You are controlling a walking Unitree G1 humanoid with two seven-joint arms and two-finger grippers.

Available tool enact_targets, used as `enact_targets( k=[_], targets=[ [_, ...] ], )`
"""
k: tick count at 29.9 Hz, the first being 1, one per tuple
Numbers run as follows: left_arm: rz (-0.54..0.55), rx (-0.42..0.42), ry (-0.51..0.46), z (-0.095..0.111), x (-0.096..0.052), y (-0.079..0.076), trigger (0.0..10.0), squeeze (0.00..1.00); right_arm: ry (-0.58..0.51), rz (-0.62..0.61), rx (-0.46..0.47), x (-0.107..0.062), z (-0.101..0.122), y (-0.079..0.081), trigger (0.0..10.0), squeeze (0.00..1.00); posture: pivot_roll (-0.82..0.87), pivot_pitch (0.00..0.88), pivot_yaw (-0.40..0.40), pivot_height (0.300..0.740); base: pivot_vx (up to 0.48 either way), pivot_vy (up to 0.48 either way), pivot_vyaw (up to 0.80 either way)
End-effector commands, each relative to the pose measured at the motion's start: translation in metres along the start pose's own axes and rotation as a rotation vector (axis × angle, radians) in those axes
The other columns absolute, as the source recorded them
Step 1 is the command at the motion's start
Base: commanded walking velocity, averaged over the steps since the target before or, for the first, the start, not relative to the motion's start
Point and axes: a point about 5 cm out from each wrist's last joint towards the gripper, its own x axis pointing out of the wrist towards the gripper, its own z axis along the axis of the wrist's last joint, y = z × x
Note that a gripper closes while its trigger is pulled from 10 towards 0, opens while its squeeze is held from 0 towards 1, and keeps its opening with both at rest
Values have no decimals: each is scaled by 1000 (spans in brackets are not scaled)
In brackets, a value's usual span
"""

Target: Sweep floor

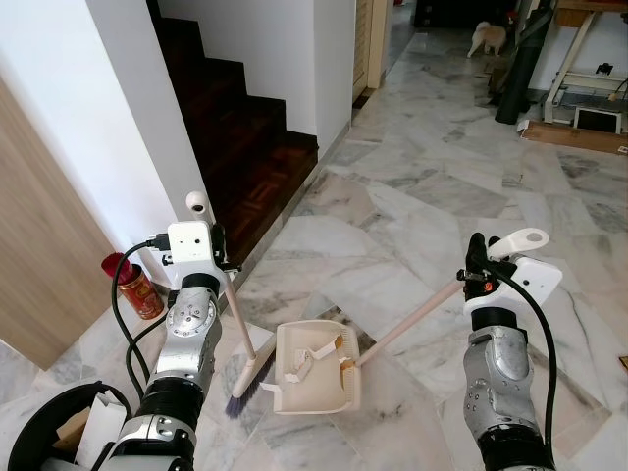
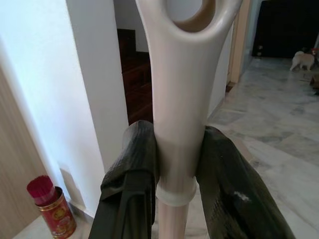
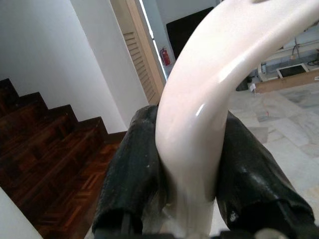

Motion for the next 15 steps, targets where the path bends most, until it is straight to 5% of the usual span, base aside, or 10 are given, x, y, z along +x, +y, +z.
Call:
enact_targets(
  k=[1, 9, 15],
  targets=[
    [-8, 31, -68, 13, 3, 3, 10000, 0, -41, 10, 26, 5, 8, 7, 10000, 0, -67, 1, 84, 740, 0, 0, 0],
    [-10, 30, -77, 14, 2, 2, 10000, 0, -37, 11, 21, 3, 7, 6, 10000, 0, -64, 3, 81, 740, 0, 0, 0],
    [-19, 35, -81, 14, 2, 1, 10000, 0, -39, 14, 25, 4, 8, 7, 10000, 0, -64, 3, 80, 740, -267, 0, 0]
  ],
)
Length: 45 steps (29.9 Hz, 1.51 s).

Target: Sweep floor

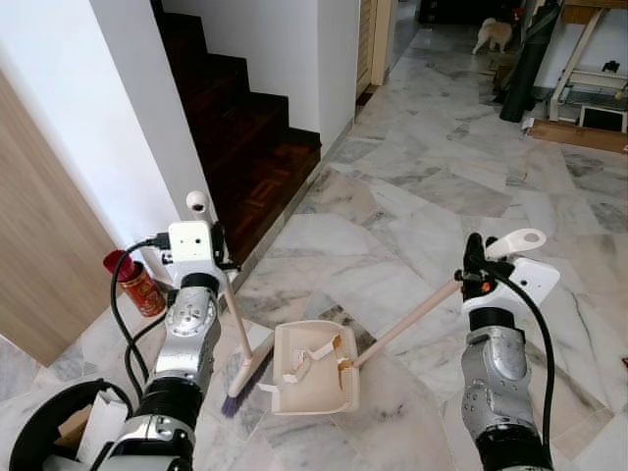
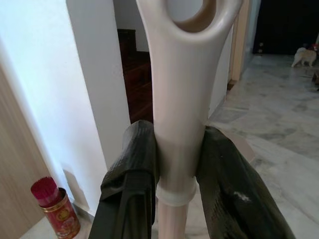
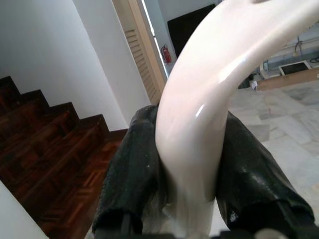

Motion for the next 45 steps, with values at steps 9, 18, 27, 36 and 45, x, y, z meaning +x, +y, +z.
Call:
enact_targets(
  k=[9, 18, 27, 36, 45],
  targets=[
    [-9, 19, -78, 13, 1, 2, 10000, 0, -39, 12, 20, 4, 8, 5, 10000, 0, -63, 4, 78, 740, -295, 0, 0],
    [-7, 20, -80, 14, 1, 3, 10000, 0, -38, 12, 23, 4, 8, 5, 10000, 0, -62, 4, 78, 740, -306, 0, 0],
    [6, 20, -81, 14, 2, 4, 10000, 0, -37, 16, 22, 5, 8, 4, 10000, 0, -61, 0, 72, 740, -58, 0, 0],
    [30, -2, -64, 8, 3, 6, 10000, 0, -36, 51, 16, 12, 12, 9, 10000, 0, -82, 0, 29, 740, 0, 0, 0],
    [54, -40, -49, 0, -2, 0, 10000, 0, -32, 84, -23, 12, 16, 1, 10000, 0, -102, 0, -7, 740, 0, 0, 0]
  ],
)
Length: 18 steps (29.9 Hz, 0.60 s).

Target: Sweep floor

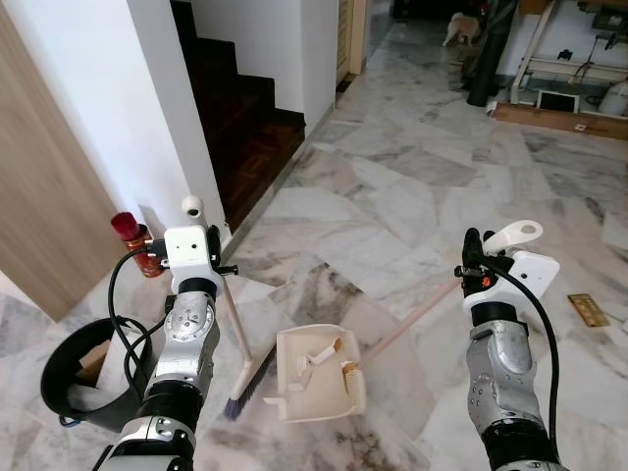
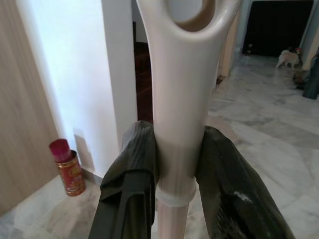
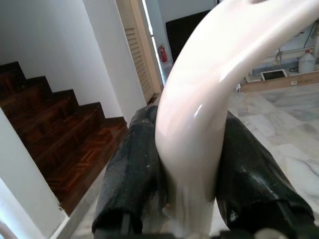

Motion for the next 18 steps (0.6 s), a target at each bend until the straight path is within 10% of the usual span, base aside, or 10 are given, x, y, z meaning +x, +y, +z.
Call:
enact_targets(
  k=[1, 18],
  targets=[
    [11, -15, -51, 8, 2, -2, 10000, 0, -49, 20, 6, 5, 11, 3, 10000, 0, -102, 0, -7, 740, 0, 0, 0],
    [-45, -33, -64, 11, 5, -18, 10000, 0, -107, -1, -25, 18, 30, -8, 10000, 0, -87, 0, 30, 740, 0, 0, 0]
  ],
)
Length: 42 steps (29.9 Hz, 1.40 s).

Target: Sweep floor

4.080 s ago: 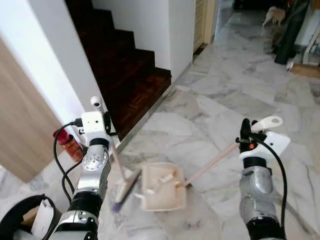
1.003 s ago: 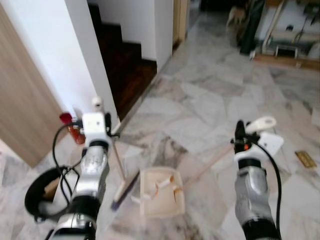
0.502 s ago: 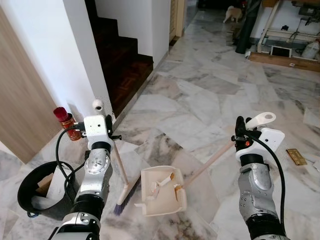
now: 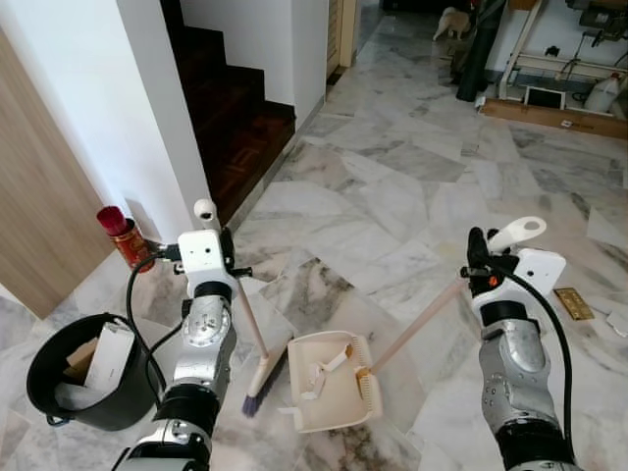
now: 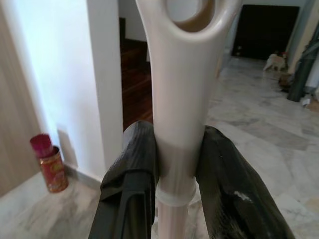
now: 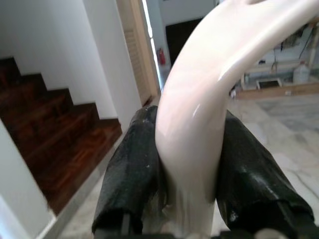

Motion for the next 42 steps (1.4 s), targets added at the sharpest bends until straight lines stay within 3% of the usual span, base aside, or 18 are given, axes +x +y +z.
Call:
enact_targets(
  k=[1, 7, 13, 23, 29, 42],
  targets=[
    [-18, 11, -49, 13, 8, 1, 10000, 0, -77, -28, 28, 8, 13, 1, 10000, 0, -84, 0, 28, 740, 0, 0, 0],
    [45, 11, -61, 14, 9, 13, 10000, 0, -38, 10, 32, 7, 5, 10, 10000, 0, -45, 0, -3, 740, 0, 137, 0],
    [46, 16, -74, 17, 9, 13, 10000, 0, -50, 10, 47, 16, 9, 13, 10000, 0, -32, 0, 19, 740, 0, 273, 0],
    [-11, 41, -173, 48, 24, 9, 10000, 0, -67, -28, 82, 16, 5, 16, 10000, 0, 5, 0, 54, 740, 0, 164, 0],
    [-30, 101, -62, 19, 11, 19, 10000, 0, -54, -34, 92, 14, 0, 19, 10000, 0, 16, 0, 54, 740, 0, 0, 0],
    [-14, 87, -57, 17, 7, 20, 10000, 0, -57, -24, 98, 19, 2, 21, 10000, 0, 24, 0, 39, 740, 0, 0, 0]
  ],
)
